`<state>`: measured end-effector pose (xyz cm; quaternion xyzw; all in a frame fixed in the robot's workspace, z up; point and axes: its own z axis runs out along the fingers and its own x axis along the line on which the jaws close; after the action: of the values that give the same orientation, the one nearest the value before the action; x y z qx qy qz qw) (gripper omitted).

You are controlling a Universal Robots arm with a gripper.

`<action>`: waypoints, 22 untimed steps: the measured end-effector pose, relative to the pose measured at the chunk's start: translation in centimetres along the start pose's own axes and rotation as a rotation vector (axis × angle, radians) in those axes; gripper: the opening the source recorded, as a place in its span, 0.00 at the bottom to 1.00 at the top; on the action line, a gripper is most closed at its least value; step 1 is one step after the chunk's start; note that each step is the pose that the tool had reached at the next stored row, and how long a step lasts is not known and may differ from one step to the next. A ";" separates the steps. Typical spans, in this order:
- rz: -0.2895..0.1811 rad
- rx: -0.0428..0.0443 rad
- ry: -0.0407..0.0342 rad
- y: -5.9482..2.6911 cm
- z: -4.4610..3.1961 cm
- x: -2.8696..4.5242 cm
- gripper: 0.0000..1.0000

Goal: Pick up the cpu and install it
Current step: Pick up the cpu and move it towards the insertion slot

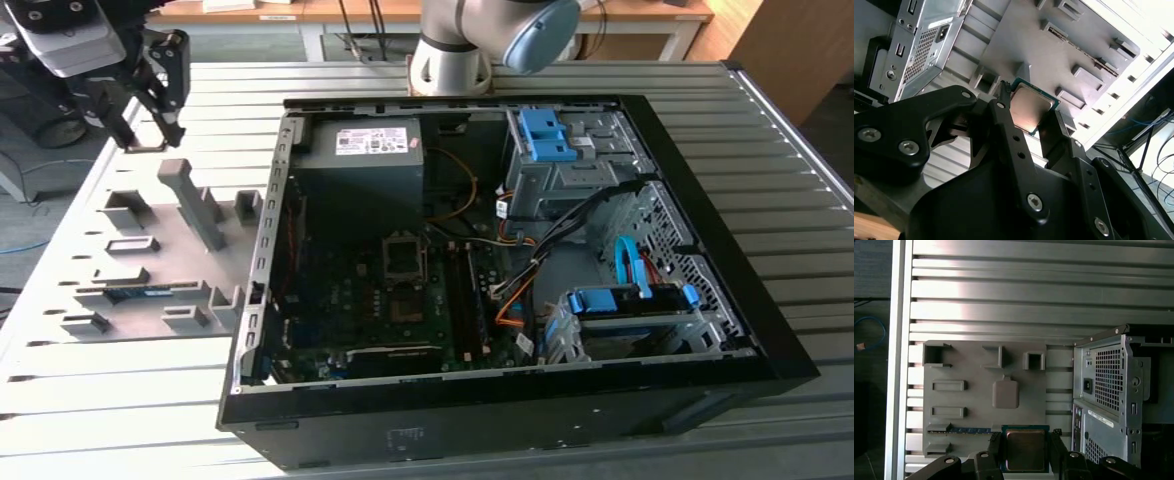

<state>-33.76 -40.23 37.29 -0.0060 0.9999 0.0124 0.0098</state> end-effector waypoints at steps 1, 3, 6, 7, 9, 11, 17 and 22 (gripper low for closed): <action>0.000 -0.0001 -0.0001 0.00 0.01 -0.20 0.47; 0.000 -0.0001 0.0001 -0.01 0.02 -0.57 0.47; 0.000 -0.0001 0.0004 -0.01 0.03 -1.17 0.47; 0.000 -0.0001 0.0006 -0.02 0.03 -1.38 0.47; 0.000 0.0000 0.0009 -0.02 0.03 -1.84 0.47; 0.000 -0.0001 0.0012 -0.03 0.05 -2.30 0.47; 0.000 -0.0001 0.0020 -0.05 0.07 -3.70 0.47; 0.000 -0.0001 0.0024 -0.06 0.09 -4.67 0.47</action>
<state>-29.09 -40.23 37.29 -0.0059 0.9999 0.0125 0.0086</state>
